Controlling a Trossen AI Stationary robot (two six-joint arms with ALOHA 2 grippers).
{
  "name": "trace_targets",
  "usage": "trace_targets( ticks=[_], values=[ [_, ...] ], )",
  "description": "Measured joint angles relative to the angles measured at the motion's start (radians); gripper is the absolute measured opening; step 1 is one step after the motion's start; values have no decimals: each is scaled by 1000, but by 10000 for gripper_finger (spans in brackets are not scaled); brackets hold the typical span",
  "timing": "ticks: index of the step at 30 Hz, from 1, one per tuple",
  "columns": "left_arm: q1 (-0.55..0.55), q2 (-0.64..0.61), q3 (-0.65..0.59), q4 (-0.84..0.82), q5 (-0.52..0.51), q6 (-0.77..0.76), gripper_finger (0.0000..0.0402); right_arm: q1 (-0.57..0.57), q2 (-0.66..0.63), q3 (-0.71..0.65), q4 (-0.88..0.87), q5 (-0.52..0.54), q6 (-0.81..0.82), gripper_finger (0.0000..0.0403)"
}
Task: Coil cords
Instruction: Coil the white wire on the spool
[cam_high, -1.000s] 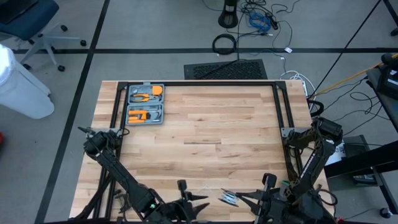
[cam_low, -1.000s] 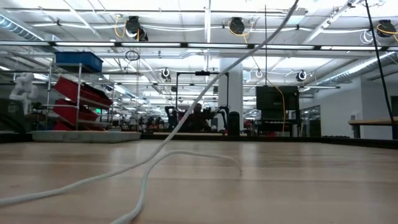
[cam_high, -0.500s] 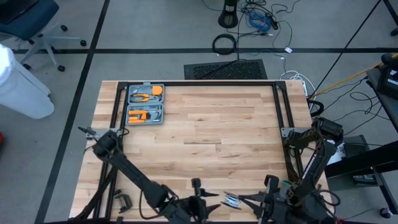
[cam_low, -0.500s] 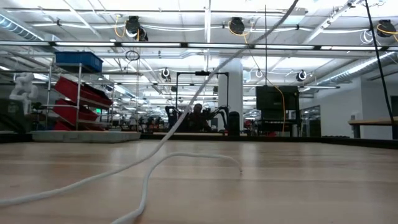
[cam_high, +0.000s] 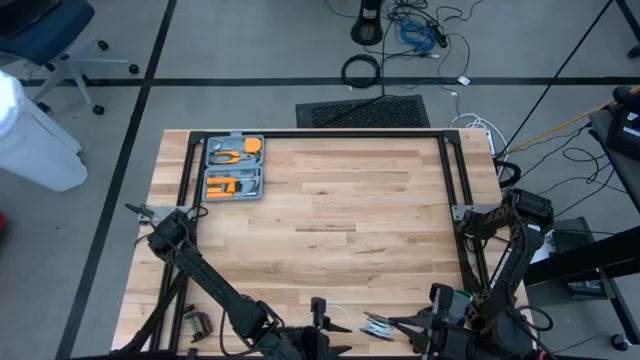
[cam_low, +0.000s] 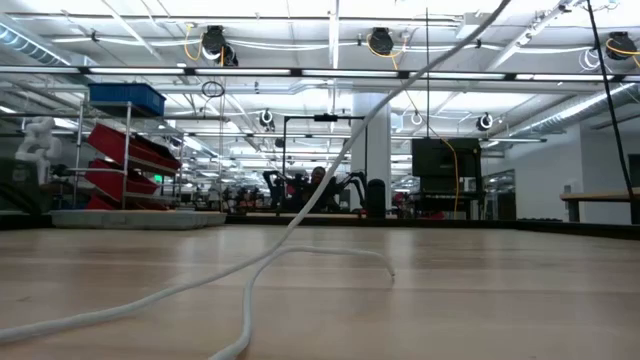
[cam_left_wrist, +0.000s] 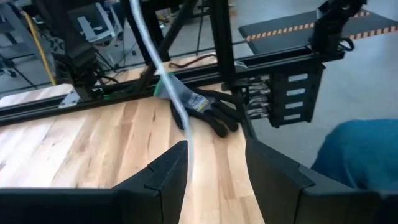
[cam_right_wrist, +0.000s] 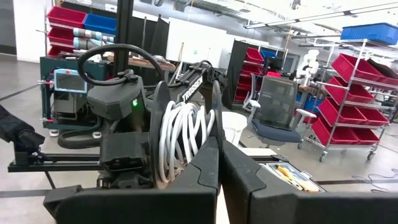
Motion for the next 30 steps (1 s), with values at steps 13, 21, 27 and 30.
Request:
trace_targets(
  ticks=[13, 21, 27, 30],
  values=[
    [36, 45, 0, 2, -22, 0, 168, 0, -1, 0, 0, -1, 4, 0],
    [29, 45, 0, 3, -39, 26, 134, 0, -1, 0, 0, -1, 4, 0],
    [29, 45, 0, 0, -39, 27, 82, 0, -1, 0, 0, -1, 4, 0],
    [30, 45, 0, 0, -41, 27, 52, 0, -1, 0, -1, -1, 4, 0]
  ],
)
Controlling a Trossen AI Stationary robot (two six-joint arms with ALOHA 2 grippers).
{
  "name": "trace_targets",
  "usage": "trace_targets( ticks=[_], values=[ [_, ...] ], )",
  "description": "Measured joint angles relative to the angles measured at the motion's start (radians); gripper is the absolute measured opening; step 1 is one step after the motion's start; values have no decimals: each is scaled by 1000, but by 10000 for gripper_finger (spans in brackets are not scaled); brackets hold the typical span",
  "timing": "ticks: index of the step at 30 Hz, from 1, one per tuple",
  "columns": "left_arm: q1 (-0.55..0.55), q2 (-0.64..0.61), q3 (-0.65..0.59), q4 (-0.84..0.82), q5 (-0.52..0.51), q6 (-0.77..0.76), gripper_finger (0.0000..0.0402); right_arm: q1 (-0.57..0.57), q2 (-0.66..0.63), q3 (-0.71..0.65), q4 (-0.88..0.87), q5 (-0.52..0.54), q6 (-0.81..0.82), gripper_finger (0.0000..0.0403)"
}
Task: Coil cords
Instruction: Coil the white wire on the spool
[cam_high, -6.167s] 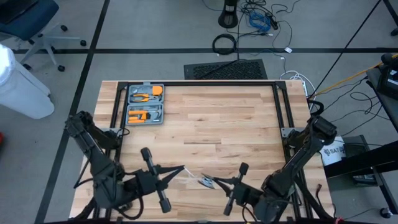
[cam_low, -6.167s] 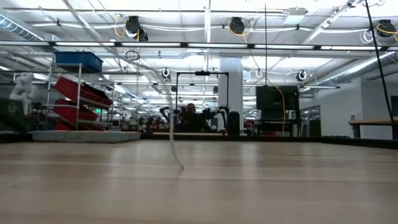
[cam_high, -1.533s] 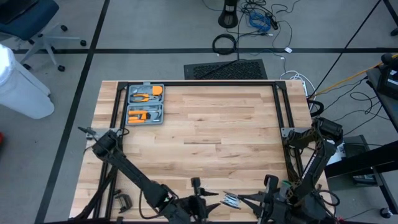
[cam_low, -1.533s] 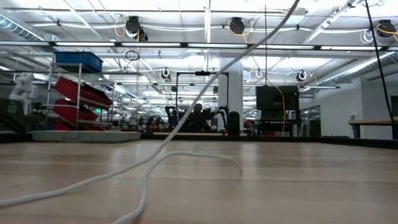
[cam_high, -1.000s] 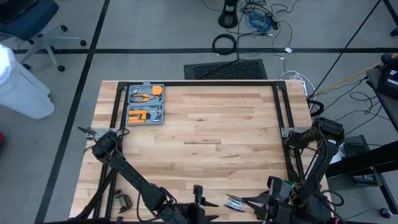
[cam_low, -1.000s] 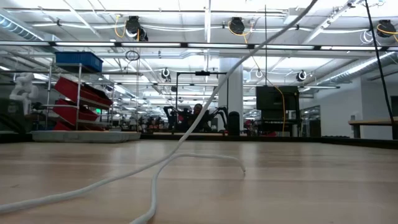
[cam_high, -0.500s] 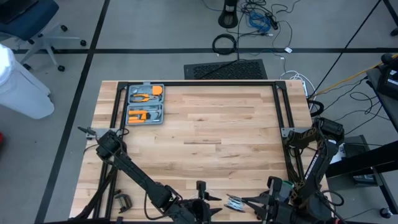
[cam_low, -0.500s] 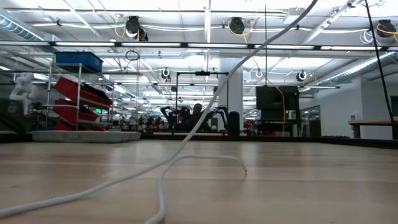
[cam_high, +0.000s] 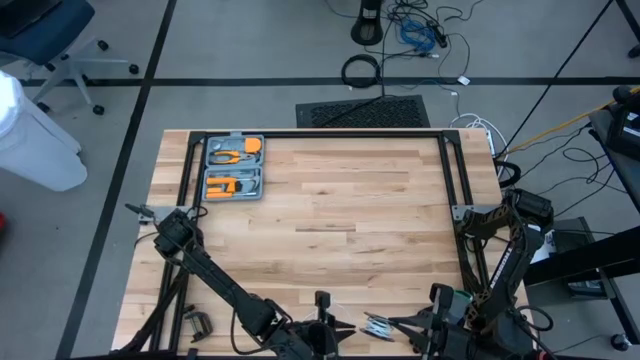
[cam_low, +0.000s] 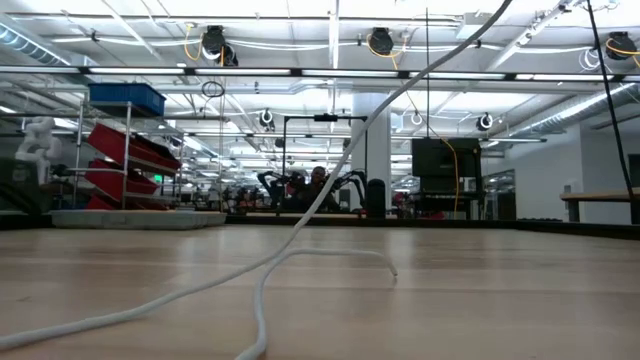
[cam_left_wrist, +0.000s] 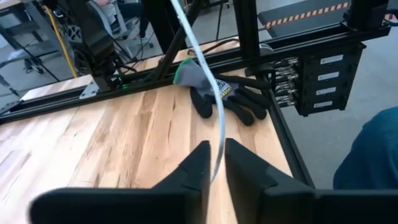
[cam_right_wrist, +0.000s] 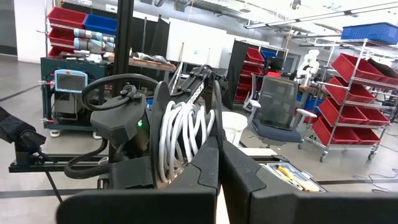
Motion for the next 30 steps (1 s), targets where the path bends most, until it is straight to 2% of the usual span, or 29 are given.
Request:
trace_targets(
  ticks=[4, 8, 14, 18, 24, 30],
  values=[
    [0, 0, 0, 0, -3, 0, 13, 0, 0, 0, 0, 0, 0, 0],
    [-1, 0, 0, 0, -25, 1, 6, 0, 0, 0, -5, 0, 13, 0],
    [-10, -6, 0, -45, -178, 19, 3, 0, 0, 0, -72, -1, 81, 0],
    [-26, -32, 0, -147, -256, -16, 3, 0, 0, 0, -158, -1, 167, 0],
    [-60, -85, 0, -389, -352, -201, 3, 0, 0, 0, -258, -1, 253, 0],
    [-125, -143, 0, -495, -383, -275, 2, -3, 0, 0, -374, 0, 320, 0]
  ],
)
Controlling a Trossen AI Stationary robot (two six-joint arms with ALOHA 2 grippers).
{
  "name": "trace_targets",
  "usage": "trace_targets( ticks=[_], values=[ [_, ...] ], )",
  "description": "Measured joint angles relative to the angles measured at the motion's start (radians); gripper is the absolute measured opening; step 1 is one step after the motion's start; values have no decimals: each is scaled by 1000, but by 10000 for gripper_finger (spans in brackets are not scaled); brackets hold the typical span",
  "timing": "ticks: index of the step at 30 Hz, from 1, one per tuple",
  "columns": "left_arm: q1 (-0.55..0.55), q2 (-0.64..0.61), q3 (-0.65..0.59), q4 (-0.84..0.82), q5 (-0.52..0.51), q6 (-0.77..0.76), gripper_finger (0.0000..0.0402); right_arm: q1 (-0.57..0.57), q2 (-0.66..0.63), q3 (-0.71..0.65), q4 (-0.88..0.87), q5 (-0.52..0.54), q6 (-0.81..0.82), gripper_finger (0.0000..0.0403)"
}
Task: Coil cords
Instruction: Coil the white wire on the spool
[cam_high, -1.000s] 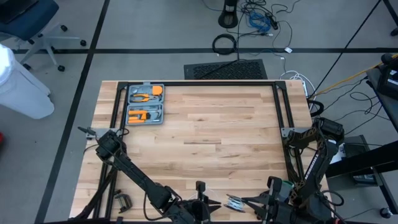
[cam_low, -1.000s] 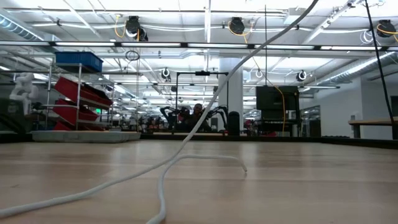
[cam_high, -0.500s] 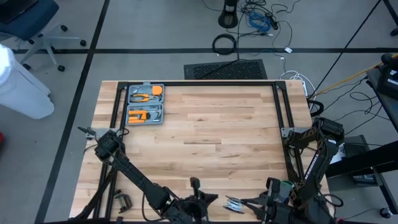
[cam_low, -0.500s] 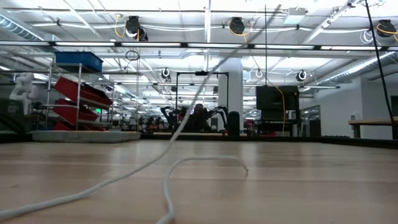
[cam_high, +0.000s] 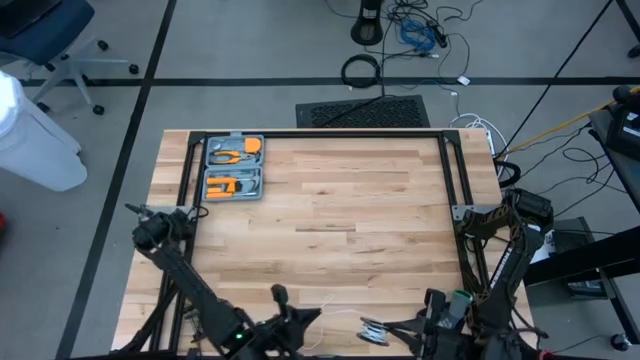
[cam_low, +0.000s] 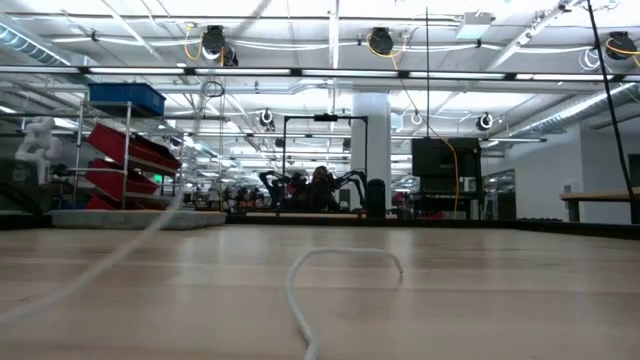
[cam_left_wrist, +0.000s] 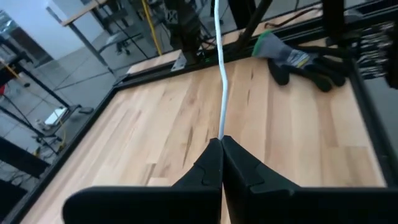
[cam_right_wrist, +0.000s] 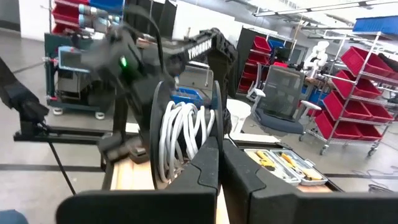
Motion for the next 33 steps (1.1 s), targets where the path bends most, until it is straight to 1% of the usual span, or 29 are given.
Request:
trace_targets(
  ticks=[3, 6, 11, 16, 19, 24, 29, 33],
  values=[
    [-37, -24, 0, 0, -30, 10, 2, -5, 0, 0, -84, 0, 71, 0],
    [-73, -45, 0, -5, -89, 13, 2, -14, 0, 0, -170, 0, 165, 0],
    [-120, -64, 0, 0, -187, 50, 2, -32, 0, 0, -282, -9, 261, 0],
    [-141, -65, 0, 19, -256, 86, 2, -68, 0, 0, -366, -94, 344, 0],
    [-137, -65, 0, 61, -262, 108, 2, -96, 0, 0, -403, -131, 389, 0],
    [-111, -65, 0, 207, -260, 221, 2, -144, 8, 0, -412, -211, 409, 0],
    [-89, -65, 0, 354, -248, 348, 2, -182, 34, 0, -414, -246, 414, 0],
    [-69, -66, 1, 358, -245, 354, 2, -204, 52, 0, -415, -293, 409, 0]
  ],
)
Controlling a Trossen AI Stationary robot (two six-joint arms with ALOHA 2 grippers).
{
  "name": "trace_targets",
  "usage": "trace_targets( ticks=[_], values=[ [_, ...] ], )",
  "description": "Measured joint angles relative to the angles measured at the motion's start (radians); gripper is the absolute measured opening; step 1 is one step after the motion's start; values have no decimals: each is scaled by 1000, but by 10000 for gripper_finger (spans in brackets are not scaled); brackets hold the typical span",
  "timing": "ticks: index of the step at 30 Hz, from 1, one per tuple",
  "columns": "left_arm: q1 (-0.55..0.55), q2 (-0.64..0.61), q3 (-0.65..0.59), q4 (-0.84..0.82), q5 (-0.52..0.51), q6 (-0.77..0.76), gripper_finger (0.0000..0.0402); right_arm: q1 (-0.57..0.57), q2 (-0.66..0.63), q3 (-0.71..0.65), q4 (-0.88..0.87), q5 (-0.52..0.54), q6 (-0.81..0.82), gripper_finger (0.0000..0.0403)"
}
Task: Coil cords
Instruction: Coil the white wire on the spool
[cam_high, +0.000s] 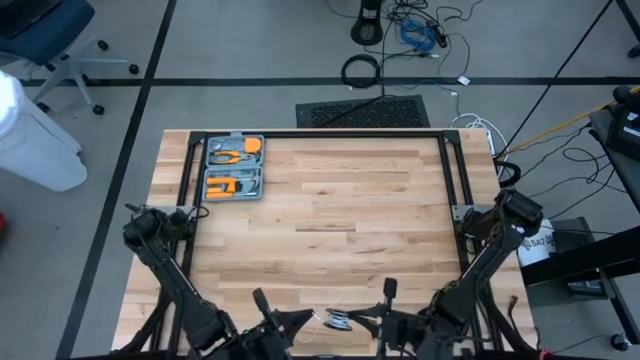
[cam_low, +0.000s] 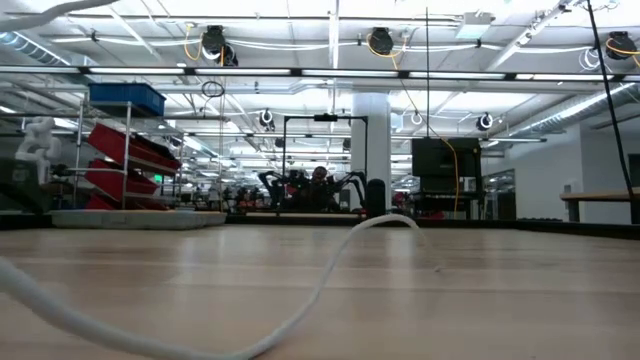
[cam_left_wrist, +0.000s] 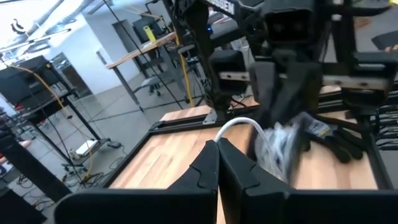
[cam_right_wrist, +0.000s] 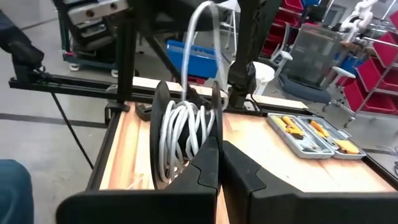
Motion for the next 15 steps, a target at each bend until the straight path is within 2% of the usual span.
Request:
trace_targets(
  ticks=[6, 12, 15],
  values=[
    [60, -3, 0, 15, 14, -12, 1, -13, 19, 0, -10, 7, 21, 0],
    [123, -23, 1, 18, 213, -139, 1, -13, 43, 0, -18, 114, 84, 0],
    [130, -21, 1, 7, 239, -173, 1, -17, 43, 0, -21, 167, 110, 0]
  ],
)
